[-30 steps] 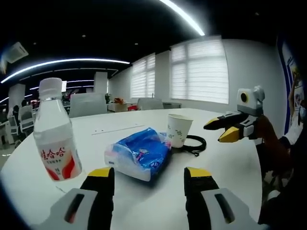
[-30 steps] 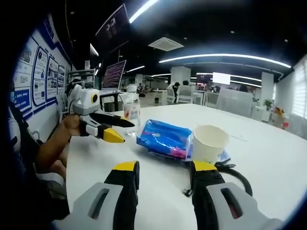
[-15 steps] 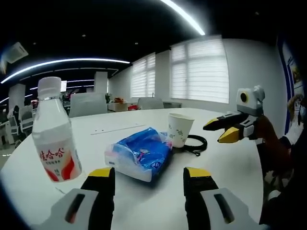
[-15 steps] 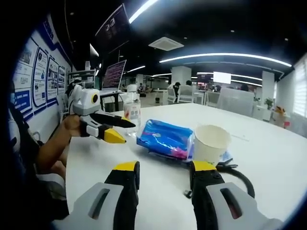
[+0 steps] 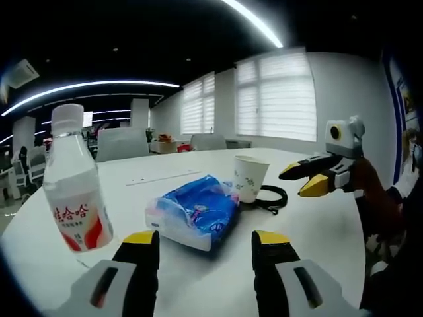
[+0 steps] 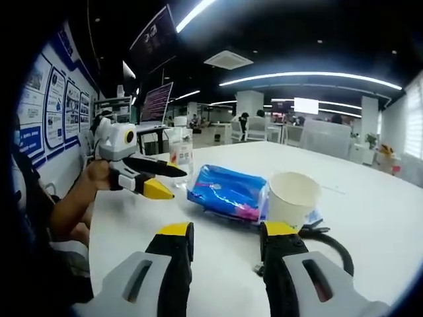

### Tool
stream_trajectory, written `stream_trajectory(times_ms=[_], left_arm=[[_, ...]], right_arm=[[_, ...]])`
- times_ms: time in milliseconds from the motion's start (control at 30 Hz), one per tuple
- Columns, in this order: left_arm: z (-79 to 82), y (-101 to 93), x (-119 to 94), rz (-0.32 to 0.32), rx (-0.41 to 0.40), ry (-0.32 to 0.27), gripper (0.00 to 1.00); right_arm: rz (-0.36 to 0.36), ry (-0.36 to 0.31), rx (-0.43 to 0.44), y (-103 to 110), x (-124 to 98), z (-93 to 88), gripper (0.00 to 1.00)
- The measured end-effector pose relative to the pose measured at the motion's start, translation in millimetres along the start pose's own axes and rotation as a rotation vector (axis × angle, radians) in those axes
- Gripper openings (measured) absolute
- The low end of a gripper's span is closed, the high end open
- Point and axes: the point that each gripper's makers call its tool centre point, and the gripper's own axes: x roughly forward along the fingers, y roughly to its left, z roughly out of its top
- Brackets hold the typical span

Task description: Arrange the tabletop items into an orderly group along one side of the table until the central work area is clear of visible clutter.

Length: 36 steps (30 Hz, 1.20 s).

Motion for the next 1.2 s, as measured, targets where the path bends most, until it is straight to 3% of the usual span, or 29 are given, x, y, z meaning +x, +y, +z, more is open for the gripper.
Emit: stream_trajectory(times_ms=[233,567,1200], left_arm=[[-0.1,0.9,0,0.002,-0.001,0.0,0.54],[-0.6,0.3,2,-0.001,0.0,0.001,0.54],[1.0,2.1,3,0.006,0.001,-0.005,0.53]], right_arm=[[0.0,-0.002,0.005,8,4,0.4,0.36],[-0.005,-0.001,0.012,-3,6,2.8,0.36],[-0.006,0.003,0.018,0,15,0.6,0.35]])
